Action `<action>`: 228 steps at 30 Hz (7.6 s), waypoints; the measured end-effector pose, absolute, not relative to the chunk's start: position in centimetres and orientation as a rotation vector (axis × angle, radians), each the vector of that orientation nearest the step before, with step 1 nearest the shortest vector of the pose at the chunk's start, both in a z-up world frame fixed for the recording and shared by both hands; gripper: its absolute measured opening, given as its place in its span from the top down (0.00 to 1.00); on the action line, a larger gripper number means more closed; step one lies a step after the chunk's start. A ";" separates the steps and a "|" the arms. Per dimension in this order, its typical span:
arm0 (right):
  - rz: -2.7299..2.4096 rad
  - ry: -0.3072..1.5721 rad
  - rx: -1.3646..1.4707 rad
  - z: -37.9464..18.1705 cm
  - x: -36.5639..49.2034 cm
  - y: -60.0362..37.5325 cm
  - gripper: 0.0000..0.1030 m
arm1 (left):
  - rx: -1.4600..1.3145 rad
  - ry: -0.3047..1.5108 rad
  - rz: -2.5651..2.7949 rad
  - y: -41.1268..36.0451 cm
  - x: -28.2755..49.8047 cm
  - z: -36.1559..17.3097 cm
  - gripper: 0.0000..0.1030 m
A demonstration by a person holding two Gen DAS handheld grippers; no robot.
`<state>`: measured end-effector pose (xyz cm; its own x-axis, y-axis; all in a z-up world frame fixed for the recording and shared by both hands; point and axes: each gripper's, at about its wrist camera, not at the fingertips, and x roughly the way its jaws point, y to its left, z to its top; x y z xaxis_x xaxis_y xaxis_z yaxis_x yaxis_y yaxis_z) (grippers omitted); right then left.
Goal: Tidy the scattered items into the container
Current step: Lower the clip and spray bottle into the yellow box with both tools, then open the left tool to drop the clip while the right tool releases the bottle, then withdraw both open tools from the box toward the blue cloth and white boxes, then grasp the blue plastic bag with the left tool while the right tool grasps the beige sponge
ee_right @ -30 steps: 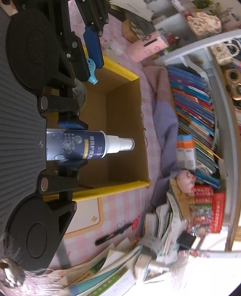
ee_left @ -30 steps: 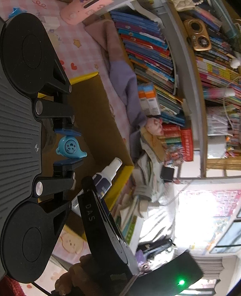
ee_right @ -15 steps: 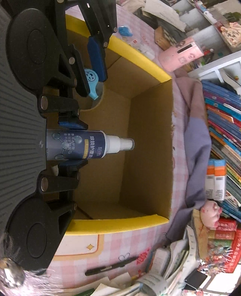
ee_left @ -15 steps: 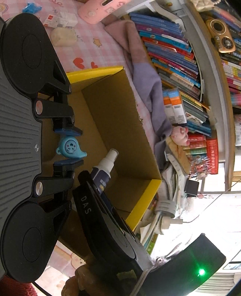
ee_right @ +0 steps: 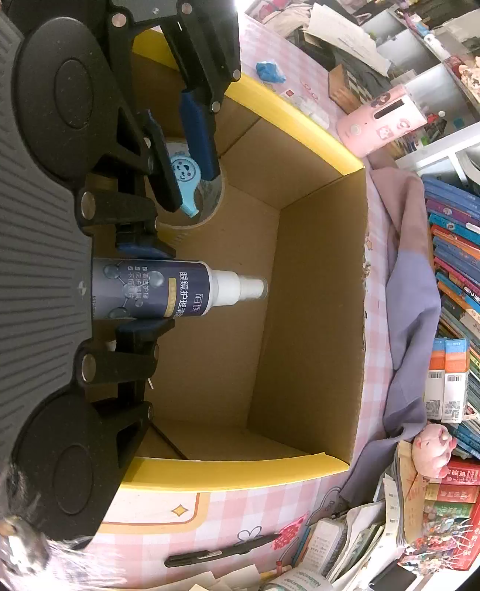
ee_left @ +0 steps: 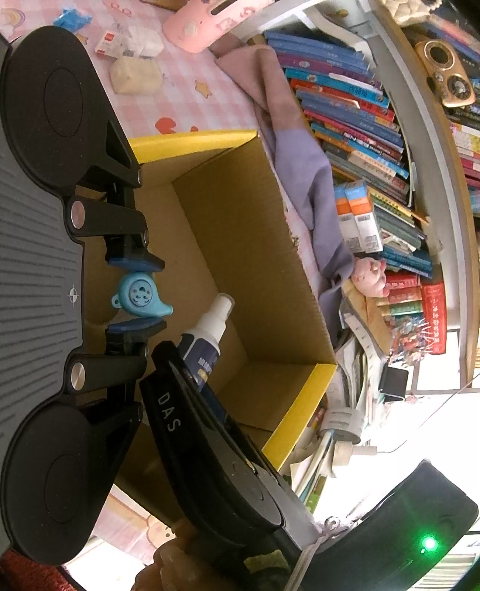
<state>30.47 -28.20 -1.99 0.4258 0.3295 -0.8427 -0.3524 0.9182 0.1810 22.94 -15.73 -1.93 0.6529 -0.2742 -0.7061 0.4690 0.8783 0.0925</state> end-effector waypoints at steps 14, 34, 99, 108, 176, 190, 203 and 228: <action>0.404 0.992 -0.010 -1.4 30.0 -28.4 0.61 | 0.237 0.685 -0.360 -14.3 21.4 -0.4 0.43; 0.253 0.801 0.053 2.6 23.9 -27.3 0.54 | 0.186 0.550 -0.393 -10.1 17.2 3.0 0.17; 0.172 0.761 0.014 1.0 6.5 -7.0 0.55 | 0.084 0.586 -0.301 10.2 4.5 1.5 0.12; 0.226 0.764 -0.022 1.1 7.1 -5.1 0.55 | 0.059 0.597 -0.240 11.7 4.7 1.4 0.12; 0.263 0.903 0.018 -4.2 36.7 2.4 0.54 | 0.081 0.817 -0.027 13.8 29.5 -5.8 0.19; 0.252 0.958 0.018 -6.2 39.3 2.4 0.58 | 0.028 0.889 -0.023 14.3 31.5 -7.8 0.47; 0.277 0.943 0.017 -4.7 37.8 1.1 0.70 | -0.040 0.845 -0.055 14.2 30.2 -5.7 0.57; 0.300 0.875 0.036 -1.1 31.5 -1.1 0.70 | -0.040 0.727 -0.129 13.3 24.7 -0.7 0.57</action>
